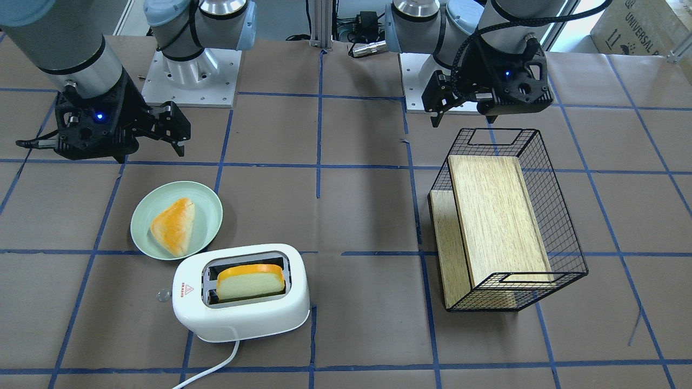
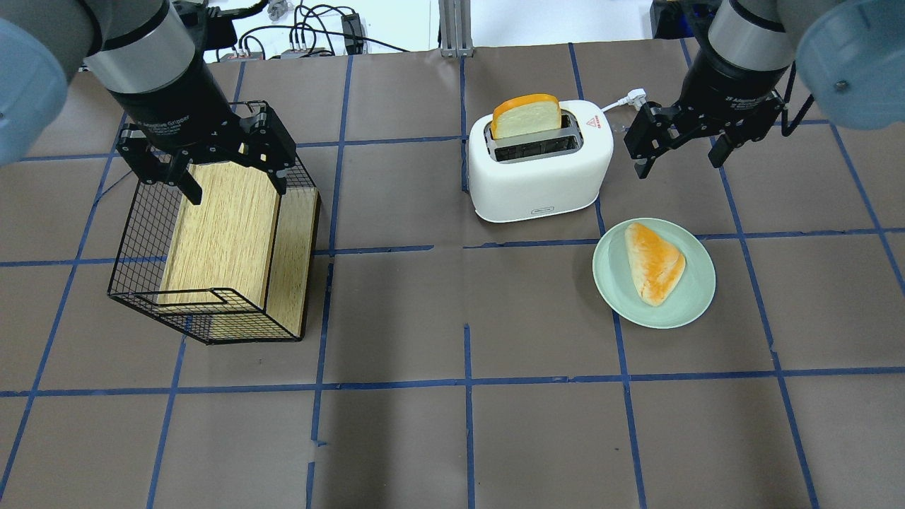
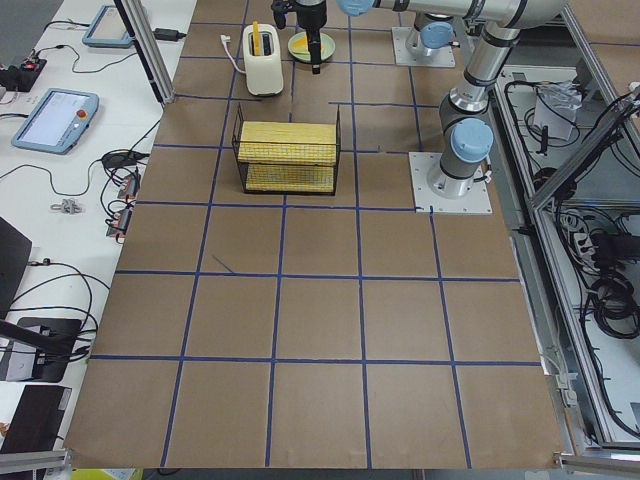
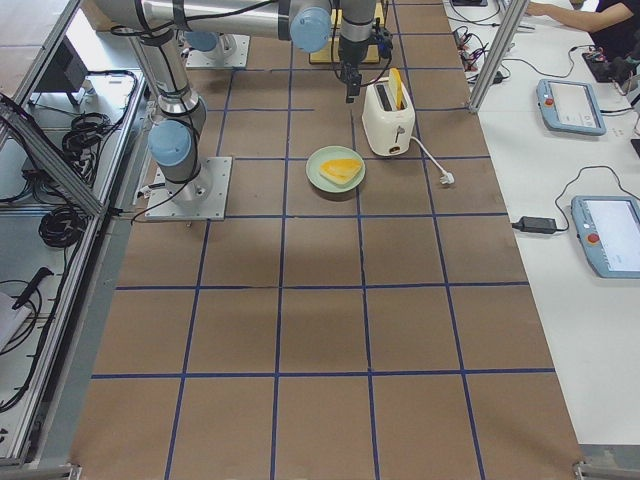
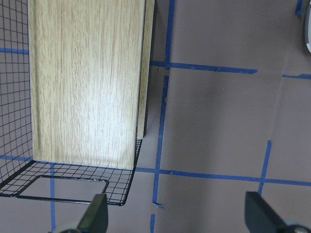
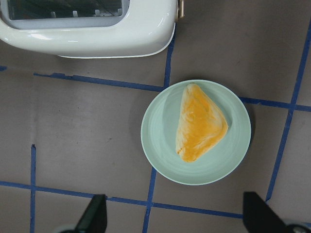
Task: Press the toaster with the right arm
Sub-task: 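Move the right gripper from above the plate toward the white toaster's side lever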
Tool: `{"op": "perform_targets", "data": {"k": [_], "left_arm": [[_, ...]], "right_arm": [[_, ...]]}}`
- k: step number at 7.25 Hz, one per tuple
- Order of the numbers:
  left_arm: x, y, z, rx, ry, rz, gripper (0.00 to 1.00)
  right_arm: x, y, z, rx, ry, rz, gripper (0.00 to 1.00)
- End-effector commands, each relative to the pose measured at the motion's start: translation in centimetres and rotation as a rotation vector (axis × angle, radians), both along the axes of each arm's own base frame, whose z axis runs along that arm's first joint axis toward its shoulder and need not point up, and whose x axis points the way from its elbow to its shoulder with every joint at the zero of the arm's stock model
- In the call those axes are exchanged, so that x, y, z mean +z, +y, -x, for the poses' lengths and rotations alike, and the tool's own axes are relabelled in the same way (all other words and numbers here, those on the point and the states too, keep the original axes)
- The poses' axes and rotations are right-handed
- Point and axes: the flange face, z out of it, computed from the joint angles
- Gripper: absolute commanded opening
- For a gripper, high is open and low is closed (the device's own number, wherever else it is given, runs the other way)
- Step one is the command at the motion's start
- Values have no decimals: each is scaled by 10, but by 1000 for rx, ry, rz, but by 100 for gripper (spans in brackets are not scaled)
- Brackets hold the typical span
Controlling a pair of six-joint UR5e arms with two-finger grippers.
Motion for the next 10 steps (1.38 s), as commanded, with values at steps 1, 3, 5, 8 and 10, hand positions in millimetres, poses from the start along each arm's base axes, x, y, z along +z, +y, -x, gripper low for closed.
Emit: {"op": "perform_targets", "data": {"k": [1, 3, 5, 8, 10], "left_arm": [[0, 0, 0, 0, 0, 0, 100], [0, 0, 0, 0, 0, 1, 100], [0, 0, 0, 0, 0, 0, 100], [0, 0, 0, 0, 0, 0, 100], [0, 0, 0, 0, 0, 0, 100]], "right_arm": [[1, -6, 4, -9, -8, 16, 83], [-17, -40, 35, -19, -75, 48, 2], [-31, -90, 88, -48, -265, 97, 1], [-38, -160, 81, -20, -333, 121, 2], [-83, -178, 54, 12, -347, 58, 2]]}}
